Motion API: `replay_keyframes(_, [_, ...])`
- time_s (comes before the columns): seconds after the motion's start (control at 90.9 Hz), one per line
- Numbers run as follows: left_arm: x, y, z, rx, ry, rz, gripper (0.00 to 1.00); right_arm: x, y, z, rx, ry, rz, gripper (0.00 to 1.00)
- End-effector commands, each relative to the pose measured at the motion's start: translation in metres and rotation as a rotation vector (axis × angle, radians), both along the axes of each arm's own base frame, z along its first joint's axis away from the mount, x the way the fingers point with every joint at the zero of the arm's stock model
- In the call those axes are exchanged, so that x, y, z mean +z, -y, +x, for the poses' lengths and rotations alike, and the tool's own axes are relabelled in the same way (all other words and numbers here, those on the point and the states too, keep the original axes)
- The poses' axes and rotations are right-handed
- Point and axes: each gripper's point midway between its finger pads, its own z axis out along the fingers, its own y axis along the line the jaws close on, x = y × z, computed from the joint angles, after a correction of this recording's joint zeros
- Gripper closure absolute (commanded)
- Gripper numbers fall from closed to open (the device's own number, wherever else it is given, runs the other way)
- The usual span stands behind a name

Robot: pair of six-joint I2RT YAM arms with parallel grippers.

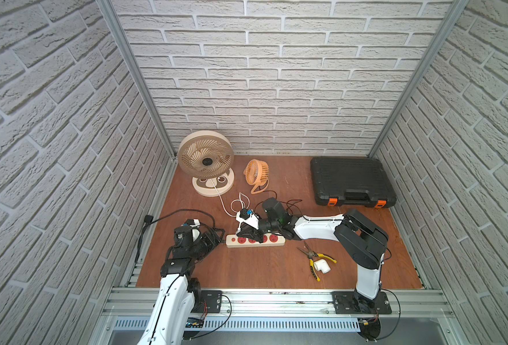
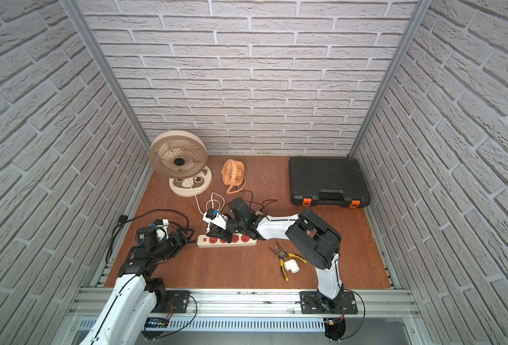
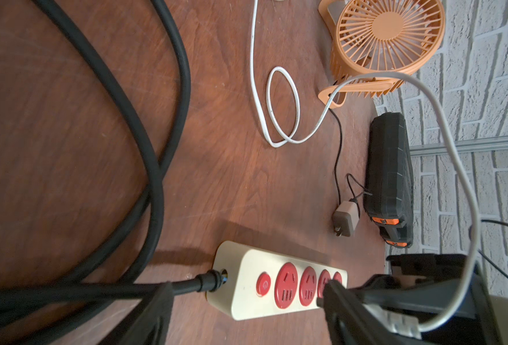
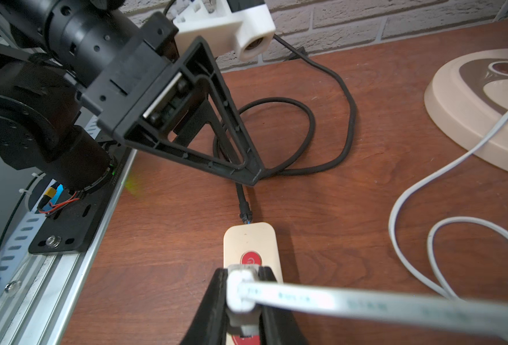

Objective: Plug the desk fan into the power strip
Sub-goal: Insert the plug into the socket.

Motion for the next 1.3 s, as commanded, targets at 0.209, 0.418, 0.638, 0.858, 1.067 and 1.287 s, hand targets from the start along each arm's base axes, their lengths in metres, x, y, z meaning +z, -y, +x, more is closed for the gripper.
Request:
replay_keyframes(0.209, [0.014, -0.001, 0.007, -0.012, 0.060, 0.016, 0.17, -0.027, 0.004, -0.002, -0.010, -0.034, -0.025, 0.97])
replay_keyframes(0.418, [0.014, -0.001, 0.007, -0.013, 0.059, 0.017, 0.17, -0.056, 0.007, -0.004, -0.014, -0.074, -0.066, 0.97])
replay_keyframes(0.638, [0.014, -0.002, 0.007, -0.010, 0.059, 0.017, 0.17, -0.060, 0.013, -0.007, -0.018, -0.071, -0.077, 0.97])
replay_keyframes(0.858, [0.015, -0.002, 0.008, -0.010, 0.062, 0.017, 0.17, -0.038, 0.016, -0.007, -0.022, -0.030, -0.066, 0.97])
replay_keyframes(1.067, [0.016, -0.002, 0.007, -0.010, 0.063, 0.017, 0.18, -0.029, 0.015, -0.004, -0.022, -0.020, -0.074, 0.97])
replay_keyframes(1.287, [0.015, -0.001, 0.006, -0.010, 0.060, 0.017, 0.17, -0.044, 0.015, -0.004, -0.027, -0.037, -0.088, 0.97])
